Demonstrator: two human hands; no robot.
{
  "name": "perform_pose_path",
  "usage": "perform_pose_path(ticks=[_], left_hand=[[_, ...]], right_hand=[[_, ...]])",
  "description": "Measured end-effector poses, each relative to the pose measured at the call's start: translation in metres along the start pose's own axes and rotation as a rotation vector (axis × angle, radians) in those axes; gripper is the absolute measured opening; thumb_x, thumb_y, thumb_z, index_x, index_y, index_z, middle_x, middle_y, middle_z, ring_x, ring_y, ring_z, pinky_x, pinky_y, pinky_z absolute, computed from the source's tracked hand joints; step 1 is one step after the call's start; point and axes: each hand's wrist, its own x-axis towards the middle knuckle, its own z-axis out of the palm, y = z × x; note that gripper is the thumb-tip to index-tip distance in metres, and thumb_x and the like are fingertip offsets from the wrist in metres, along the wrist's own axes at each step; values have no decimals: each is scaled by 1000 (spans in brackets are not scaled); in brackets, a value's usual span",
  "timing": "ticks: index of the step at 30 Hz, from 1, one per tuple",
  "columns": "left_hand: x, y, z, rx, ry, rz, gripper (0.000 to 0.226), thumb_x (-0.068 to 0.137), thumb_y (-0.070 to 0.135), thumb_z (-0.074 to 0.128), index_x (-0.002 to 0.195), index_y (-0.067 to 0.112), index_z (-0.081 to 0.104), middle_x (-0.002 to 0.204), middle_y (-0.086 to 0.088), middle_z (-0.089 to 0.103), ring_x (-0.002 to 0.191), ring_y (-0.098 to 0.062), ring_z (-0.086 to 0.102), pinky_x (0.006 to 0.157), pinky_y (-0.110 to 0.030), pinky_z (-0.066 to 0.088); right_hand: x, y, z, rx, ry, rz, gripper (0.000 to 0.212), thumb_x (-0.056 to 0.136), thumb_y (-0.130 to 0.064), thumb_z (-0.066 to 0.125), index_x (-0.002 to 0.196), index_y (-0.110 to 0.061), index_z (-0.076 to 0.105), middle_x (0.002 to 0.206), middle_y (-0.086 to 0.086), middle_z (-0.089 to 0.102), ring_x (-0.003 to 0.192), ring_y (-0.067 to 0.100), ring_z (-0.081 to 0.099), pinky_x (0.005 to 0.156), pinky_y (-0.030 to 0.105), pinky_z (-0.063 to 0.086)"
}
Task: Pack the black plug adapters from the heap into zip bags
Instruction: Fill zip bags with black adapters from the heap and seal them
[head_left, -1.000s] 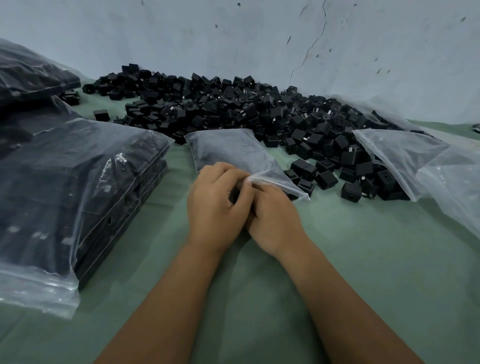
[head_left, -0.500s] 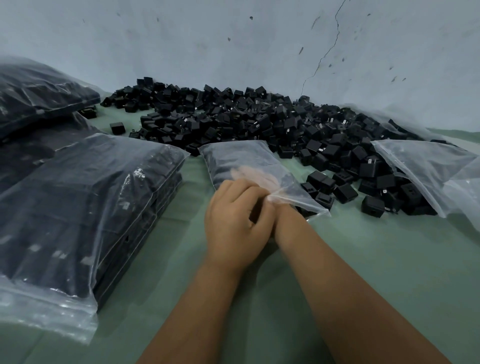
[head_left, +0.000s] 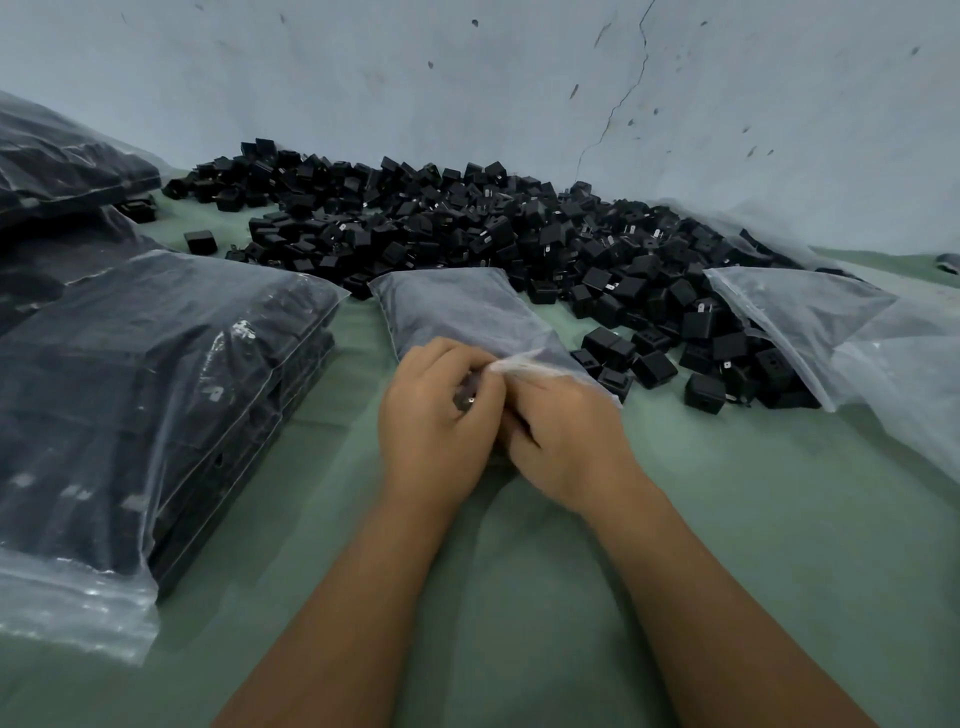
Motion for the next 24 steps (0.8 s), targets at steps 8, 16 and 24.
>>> perform_pose_path(ticks=[8, 16, 24], left_hand=[[0, -5, 0, -19, -50, -313, 14, 89, 26, 60, 77, 26, 67, 78, 18, 62, 87, -13, 57, 80, -37, 48], [2, -7, 1, -27, -82, -423, 15, 88, 28, 61, 78, 24, 71, 77, 8, 67, 86, -21, 60, 82, -45, 50], [1, -3, 1, -97, -18, -363, 20, 92, 25, 60, 76, 36, 65, 82, 16, 66, 93, -16, 59, 85, -41, 49]], right_hand=[[-29, 59, -5, 191, 306, 703, 38, 92, -13, 45, 126, -25, 55, 97, -8, 46, 97, 17, 50, 67, 28, 38], [-27, 75, 4, 184, 145, 826, 36, 90, -30, 57, 126, -25, 56, 119, -2, 60, 114, 21, 45, 92, 34, 41], [-24, 26, -17, 719, 560, 524, 19, 69, -12, 56, 82, -23, 63, 84, -6, 62, 79, 8, 57, 72, 19, 43]])
